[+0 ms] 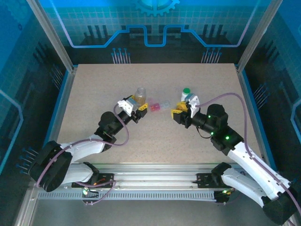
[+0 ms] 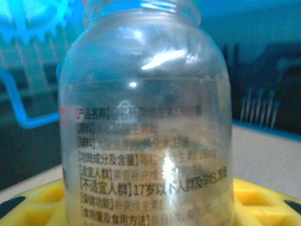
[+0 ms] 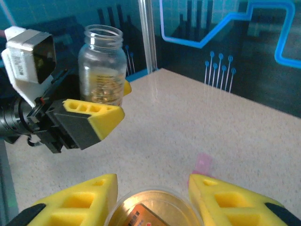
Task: Sort the pills into containers
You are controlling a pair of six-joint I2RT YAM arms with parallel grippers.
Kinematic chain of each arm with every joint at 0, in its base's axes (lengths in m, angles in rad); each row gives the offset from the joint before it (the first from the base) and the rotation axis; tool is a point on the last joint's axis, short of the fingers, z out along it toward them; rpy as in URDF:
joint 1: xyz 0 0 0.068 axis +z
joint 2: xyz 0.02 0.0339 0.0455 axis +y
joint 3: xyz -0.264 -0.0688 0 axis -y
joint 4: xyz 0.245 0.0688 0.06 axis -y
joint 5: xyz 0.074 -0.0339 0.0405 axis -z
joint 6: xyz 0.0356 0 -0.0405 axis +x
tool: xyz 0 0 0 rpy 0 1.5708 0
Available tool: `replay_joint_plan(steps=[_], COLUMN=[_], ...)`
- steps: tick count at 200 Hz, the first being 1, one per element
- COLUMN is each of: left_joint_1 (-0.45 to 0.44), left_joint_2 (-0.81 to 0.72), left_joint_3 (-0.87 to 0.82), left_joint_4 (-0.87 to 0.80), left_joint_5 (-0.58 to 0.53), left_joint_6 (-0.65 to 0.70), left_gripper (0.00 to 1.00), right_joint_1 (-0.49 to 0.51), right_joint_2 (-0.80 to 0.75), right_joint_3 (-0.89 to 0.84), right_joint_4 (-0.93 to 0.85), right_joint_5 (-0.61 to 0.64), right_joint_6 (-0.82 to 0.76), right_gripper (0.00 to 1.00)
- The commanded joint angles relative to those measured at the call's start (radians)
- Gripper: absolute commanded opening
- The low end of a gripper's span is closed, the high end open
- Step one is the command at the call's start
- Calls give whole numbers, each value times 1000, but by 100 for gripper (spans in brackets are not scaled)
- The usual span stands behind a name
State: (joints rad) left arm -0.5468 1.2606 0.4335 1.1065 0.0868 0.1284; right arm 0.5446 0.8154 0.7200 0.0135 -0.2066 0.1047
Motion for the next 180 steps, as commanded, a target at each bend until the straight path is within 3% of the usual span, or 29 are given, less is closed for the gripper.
replay_joint_plan(steps=[1,64,149,180], left_joint_1=[-1,-28,-61,-71], left_joint_2=[-31,-62,-45,-27], left_joint_3=[-19,-59,-85,-82], left_joint_4=[172,148,112,133], left_joint_5=[148,313,398,408], left_joint_6=[-46,15,40,27], left_gripper=[0,0,0,0], right_joint_1=[-14,-11,63,111], right_joint_2=[-4,78,179,258], right_joint_3=[68,151,201,240], right_joint_4=[-31,66,166,138], right_joint_5=[-67,-388,-483,-460], right_joint_6=[-20,-156,-275,-328], right_gripper=[0,0,0,0])
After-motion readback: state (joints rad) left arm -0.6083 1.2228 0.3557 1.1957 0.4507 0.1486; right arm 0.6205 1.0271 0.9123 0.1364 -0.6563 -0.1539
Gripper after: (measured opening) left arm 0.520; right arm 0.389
